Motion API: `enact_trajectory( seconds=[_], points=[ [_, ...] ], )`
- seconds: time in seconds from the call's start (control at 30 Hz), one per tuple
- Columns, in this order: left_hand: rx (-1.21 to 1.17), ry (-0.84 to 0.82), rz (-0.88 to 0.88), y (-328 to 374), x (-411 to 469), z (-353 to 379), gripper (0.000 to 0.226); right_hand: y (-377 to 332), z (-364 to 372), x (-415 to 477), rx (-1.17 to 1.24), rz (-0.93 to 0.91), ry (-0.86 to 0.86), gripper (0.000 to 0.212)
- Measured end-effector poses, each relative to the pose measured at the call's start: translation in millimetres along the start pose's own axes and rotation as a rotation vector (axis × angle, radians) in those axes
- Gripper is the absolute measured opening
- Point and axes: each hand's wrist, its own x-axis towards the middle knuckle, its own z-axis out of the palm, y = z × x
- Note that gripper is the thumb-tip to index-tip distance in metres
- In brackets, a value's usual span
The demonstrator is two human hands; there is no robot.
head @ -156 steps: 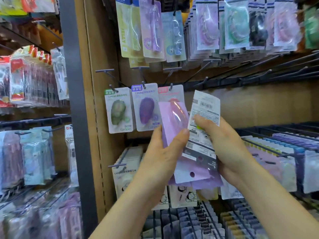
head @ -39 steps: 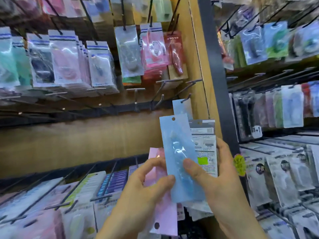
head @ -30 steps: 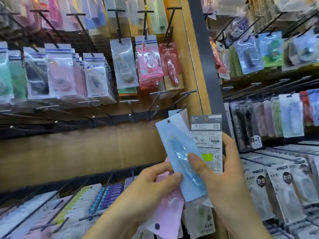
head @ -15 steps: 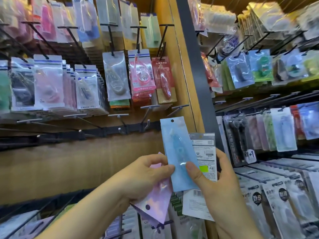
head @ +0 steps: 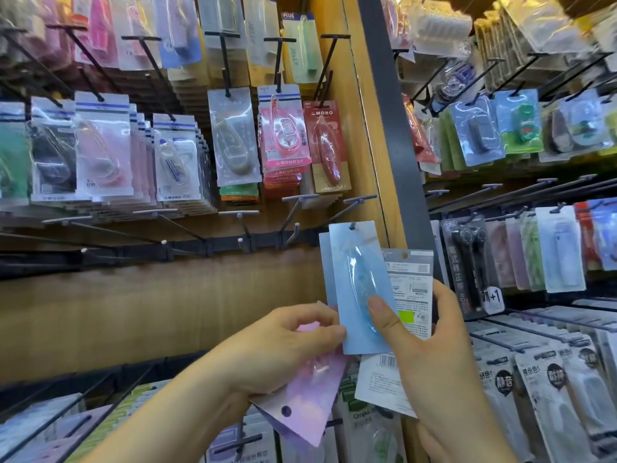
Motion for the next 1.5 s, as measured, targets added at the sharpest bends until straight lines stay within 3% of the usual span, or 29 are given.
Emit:
enact_trajectory(
  seconds=[0.2, 0.37, 0.53, 0.6, 0.7, 0.87, 0.97, 1.03, 1.13, 1.23, 1.3, 1.4, 1.5],
  points=[
    [-0.092, -0.054, -0.038, -5.7, 4.6, 7.8, 0.028, 1.1, 2.8, -0.5, -0.116, 0.007, 0.01, 0.04],
    [-0.038, 0.0, -0.043, -13.4, 8.8, 6.2, 0.027, 3.0, 2.4, -4.6, -0.447, -0.072, 0.032, 0.051],
    [0.086, 0.089, -0.092, -27.7, 19.5, 0.4, 0.033, 3.0, -3.4, -23.1, -0.712, -0.306, 0.097, 0.055],
    [0.111, 0.097, -0.119, -27.1, 22.6, 0.9, 0.025, 3.4, -4.8, -24.3, -0.72, -0.359, 0.035, 0.053],
    [0.205, 0.109, -0.148, -23.9, 20.8, -3.7, 0.01, 4.0, -7.4, -19.7, -0.653, -0.28, -0.07, 0.051],
    [0.245, 0.271, -0.118, -21.5, -13.3, -22.0, 0.014, -0.4, -6.8, -24.8, -0.367, -0.187, -0.164, 0.049],
    [0.214, 0.338, 0.031, -14.8, -41.9, -20.7, 0.017, 2.7, 2.3, -31.6, -0.434, -0.216, -0.294, 0.045],
    [0.134, 0.285, 0.138, -6.7, -54.1, -13.1, 0.023, 9.3, 12.6, -37.5, -0.543, -0.253, -0.373, 0.059],
    [-0.037, 0.204, 0.168, -3.8, -61.4, -7.7, 0.023, 17.7, 26.3, -46.0, -0.647, -0.414, -0.309, 0.071],
    [-0.16, 0.211, 0.113, -5.5, -68.1, -9.8, 0.02, 25.8, 34.7, -48.1, -0.82, -0.769, -0.163, 0.063],
    [-0.197, 0.261, 0.087, -8.5, -71.2, -12.5, 0.021, 28.6, 38.5, -50.2, -0.827, -0.854, -0.2, 0.058],
    [-0.17, 0.296, 0.065, -11.7, -73.1, -17.8, 0.026, 21.7, 37.6, -53.6, -0.727, -0.777, -0.318, 0.064],
    [-0.215, 0.312, 0.044, -14.4, -73.5, -26.2, 0.029, 7.8, 26.7, -53.9, -0.584, -0.463, -0.359, 0.069]
  ],
)
